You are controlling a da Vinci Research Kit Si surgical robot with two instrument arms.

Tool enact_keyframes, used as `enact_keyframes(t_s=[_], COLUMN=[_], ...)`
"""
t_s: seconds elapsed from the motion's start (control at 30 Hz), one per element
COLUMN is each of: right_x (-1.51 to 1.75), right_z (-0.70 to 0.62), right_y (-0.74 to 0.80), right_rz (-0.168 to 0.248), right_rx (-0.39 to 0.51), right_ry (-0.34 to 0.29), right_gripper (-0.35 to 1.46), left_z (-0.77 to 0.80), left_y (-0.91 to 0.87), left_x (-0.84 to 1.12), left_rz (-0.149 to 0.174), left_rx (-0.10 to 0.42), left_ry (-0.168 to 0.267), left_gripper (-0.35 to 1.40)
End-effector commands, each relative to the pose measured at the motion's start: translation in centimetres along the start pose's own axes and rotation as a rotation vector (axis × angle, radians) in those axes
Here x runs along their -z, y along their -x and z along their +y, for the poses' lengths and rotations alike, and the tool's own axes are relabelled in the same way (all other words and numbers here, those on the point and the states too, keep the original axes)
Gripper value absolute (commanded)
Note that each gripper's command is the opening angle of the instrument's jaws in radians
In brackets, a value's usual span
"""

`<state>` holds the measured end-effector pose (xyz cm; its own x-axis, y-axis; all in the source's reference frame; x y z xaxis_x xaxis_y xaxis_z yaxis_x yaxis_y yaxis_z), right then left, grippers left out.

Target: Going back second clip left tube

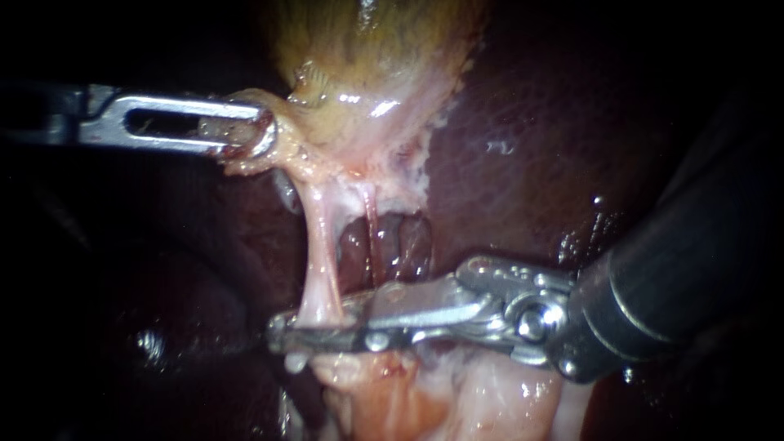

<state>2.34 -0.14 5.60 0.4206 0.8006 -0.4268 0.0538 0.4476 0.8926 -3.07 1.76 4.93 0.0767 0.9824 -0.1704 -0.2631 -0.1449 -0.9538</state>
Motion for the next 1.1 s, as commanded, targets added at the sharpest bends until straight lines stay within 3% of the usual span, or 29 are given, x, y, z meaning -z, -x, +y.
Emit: enact_keyframes(t_s=[0.03, 0.1, 0.17, 0.33, 0.7, 0.87, 1.0, 1.1], right_x=[-0.01, -0.03, -0.05, -0.13, -0.02, 0.18, 0.4, 0.63], right_z=[0.0, 0.01, 0.02, 0.09, 0.4, 0.41, 0.37, 0.3], right_y=[0.0, -0.01, -0.01, 0.02, -0.01, -0.02, 0.0, 0.05], right_rz=[0.0, 0.002, 0.015, 0.042, 0.103, 0.112, 0.106, 0.088], right_rx=[0.0, -0.001, 0.036, 0.087, 0.357, 0.4, 0.438, 0.479], right_ry=[0.0, 0.004, -0.004, 0.031, 0.225, 0.284, 0.287, 0.241], right_gripper=[-0.35, -0.3, 0.05, 0.41, 0.49, 0.5, 0.5, 0.5], left_z=[0.0, 0.0, 0.0, 0.0, 0.0, -0.01, -0.01, -0.01], left_y=[0.0, 0.0, 0.0, 0.0, 0.01, 0.01, 0.01, 0.01], left_x=[0.0, 0.0, 0.0, 0.0, 0.01, 0.02, 0.03, 0.04], left_rz=[0.0, 0.0, 0.0, 0.0, 0.0, 0.0, -0.001, -0.002], left_rx=[0.0, 0.0, 0.0, 0.0, 0.0, 0.0, -0.001, -0.001], left_ry=[0.0, 0.0, 0.0, 0.0, 0.0, 0.0, 0.001, 0.001], left_gripper=[-0.35, -0.35, -0.35, -0.35, -0.35, -0.35, -0.35, -0.35])
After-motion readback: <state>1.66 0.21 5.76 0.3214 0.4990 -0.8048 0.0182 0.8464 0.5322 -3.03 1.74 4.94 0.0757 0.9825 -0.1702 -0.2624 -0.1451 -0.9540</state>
